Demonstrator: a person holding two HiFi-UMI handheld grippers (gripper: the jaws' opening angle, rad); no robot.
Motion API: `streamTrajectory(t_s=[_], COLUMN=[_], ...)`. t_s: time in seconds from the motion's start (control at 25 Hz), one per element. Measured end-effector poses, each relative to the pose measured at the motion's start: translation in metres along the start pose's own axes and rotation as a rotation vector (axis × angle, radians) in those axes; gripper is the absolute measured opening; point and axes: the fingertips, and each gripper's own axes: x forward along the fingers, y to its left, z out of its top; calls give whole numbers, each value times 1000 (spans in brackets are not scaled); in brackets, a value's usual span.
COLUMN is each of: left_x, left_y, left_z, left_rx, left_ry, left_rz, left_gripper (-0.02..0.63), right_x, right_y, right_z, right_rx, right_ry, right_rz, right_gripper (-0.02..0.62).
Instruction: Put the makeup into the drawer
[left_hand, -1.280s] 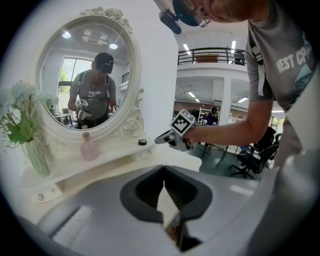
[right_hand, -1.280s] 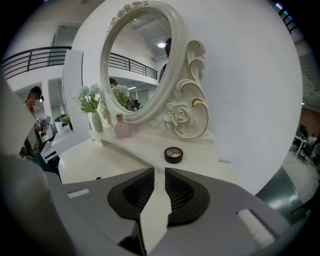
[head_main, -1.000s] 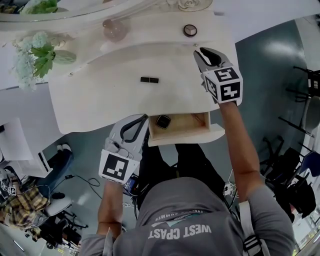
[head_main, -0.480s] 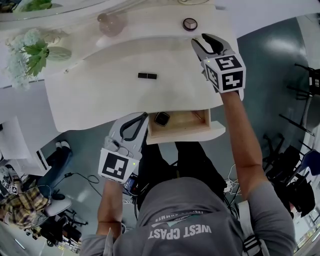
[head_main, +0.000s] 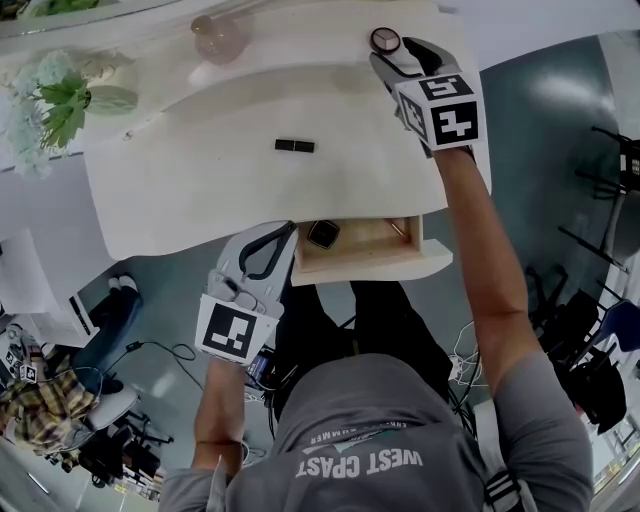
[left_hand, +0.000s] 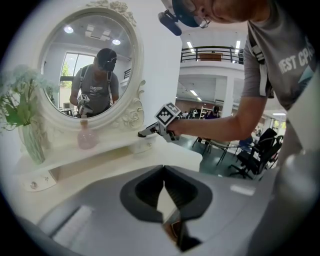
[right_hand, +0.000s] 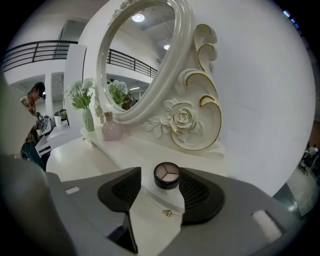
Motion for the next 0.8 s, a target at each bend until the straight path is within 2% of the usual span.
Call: streamTrajectory(t_s=[0.4,0.48,0.8], left_x=[-1,-2,-8], left_y=[2,3,2], left_z=[-5,-5,-2], left_rx=[-4,-6,3], left_ry=[5,4,-2], left_rz=[1,3,7], left_gripper=[2,2,2], right_x=[23,24,12], right_y=[-11,-11,-6], right_z=[-7,-9,-1], right_rx=[36,36,47], right_ry=[71,79,37], right_rz=[-13,-16,-5], right_gripper=[233,212,207])
